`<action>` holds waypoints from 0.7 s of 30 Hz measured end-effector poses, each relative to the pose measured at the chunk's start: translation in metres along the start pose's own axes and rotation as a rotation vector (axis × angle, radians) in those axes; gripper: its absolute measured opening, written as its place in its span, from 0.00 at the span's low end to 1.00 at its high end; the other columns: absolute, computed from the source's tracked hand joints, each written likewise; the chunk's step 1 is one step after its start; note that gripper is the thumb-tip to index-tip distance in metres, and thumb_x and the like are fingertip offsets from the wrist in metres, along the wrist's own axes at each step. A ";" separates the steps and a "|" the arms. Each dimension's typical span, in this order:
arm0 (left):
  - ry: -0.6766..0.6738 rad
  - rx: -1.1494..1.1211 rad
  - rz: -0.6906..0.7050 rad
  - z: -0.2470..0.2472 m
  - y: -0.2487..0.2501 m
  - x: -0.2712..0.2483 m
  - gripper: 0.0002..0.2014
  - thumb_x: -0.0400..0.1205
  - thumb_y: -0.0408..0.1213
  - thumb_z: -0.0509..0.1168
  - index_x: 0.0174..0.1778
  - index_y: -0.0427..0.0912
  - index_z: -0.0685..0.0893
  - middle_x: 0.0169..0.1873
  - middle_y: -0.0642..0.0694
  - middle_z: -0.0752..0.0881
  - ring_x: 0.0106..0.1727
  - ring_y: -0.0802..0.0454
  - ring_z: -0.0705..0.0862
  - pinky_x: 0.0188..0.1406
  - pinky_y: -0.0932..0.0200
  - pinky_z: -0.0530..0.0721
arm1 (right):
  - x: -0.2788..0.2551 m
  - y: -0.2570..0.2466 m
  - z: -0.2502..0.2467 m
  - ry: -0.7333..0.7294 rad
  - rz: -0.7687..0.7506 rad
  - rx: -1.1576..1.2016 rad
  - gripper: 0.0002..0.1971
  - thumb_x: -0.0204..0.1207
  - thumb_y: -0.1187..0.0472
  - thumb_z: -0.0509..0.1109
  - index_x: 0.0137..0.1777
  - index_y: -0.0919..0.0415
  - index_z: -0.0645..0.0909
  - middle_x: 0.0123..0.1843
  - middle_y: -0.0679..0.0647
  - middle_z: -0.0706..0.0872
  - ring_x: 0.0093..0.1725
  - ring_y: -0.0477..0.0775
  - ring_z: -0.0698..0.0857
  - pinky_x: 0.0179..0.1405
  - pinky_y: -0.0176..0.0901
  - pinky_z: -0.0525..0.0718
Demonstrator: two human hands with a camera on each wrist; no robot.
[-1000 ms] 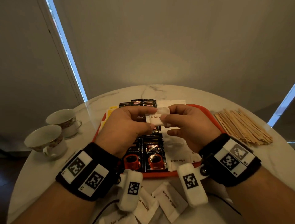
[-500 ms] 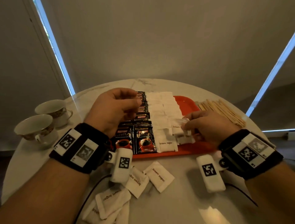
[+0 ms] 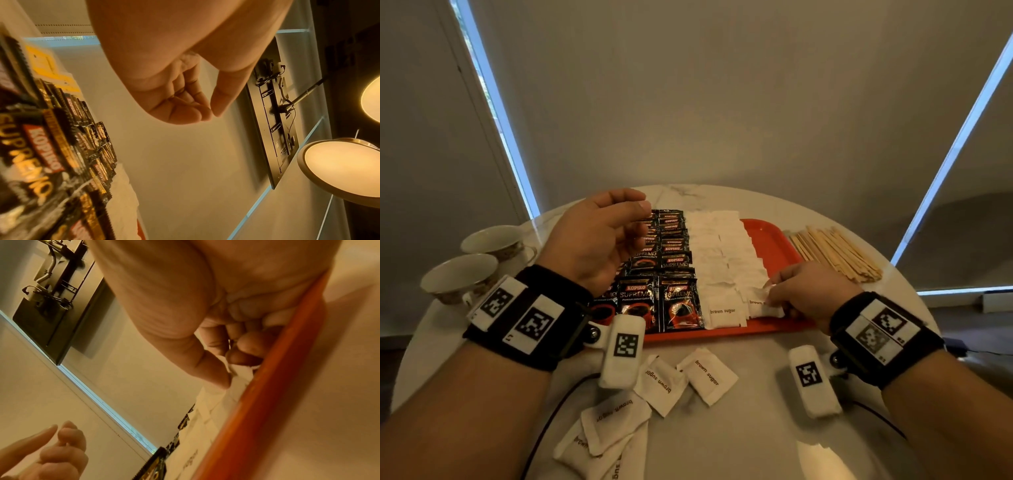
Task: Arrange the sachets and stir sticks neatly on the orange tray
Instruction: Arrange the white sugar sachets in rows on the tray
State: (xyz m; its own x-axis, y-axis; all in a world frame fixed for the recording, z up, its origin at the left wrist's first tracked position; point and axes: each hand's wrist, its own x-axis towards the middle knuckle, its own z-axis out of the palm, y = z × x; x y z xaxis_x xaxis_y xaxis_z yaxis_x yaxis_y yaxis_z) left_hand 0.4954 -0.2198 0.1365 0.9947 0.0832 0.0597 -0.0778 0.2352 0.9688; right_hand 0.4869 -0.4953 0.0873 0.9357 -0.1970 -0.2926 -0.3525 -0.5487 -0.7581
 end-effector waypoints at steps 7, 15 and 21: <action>-0.042 0.111 -0.058 -0.019 0.002 -0.023 0.05 0.83 0.29 0.70 0.48 0.45 0.88 0.36 0.50 0.88 0.33 0.57 0.85 0.31 0.62 0.84 | -0.006 0.002 -0.003 0.075 -0.099 0.030 0.12 0.72 0.66 0.81 0.49 0.48 0.89 0.53 0.52 0.87 0.53 0.56 0.86 0.54 0.55 0.89; -0.224 0.377 -0.218 -0.029 0.008 -0.071 0.11 0.71 0.33 0.77 0.48 0.41 0.90 0.41 0.44 0.91 0.37 0.52 0.88 0.37 0.57 0.87 | -0.026 -0.007 0.002 -0.074 -0.091 0.053 0.03 0.81 0.65 0.74 0.51 0.62 0.89 0.49 0.64 0.92 0.40 0.54 0.88 0.49 0.49 0.92; -0.325 0.923 -0.258 -0.044 0.012 -0.106 0.10 0.74 0.40 0.82 0.49 0.48 0.92 0.44 0.50 0.93 0.43 0.57 0.90 0.41 0.59 0.90 | -0.052 -0.032 0.012 -0.191 -0.309 -0.086 0.03 0.81 0.60 0.75 0.50 0.54 0.91 0.49 0.54 0.93 0.48 0.51 0.90 0.46 0.44 0.92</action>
State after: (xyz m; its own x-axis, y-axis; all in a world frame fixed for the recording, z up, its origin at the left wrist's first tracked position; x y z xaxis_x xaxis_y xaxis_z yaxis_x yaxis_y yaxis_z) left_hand 0.3862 -0.1832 0.1312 0.9544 -0.1648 -0.2491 0.0873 -0.6435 0.7604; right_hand 0.4495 -0.4573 0.1199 0.9759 0.1393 -0.1679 -0.0443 -0.6268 -0.7779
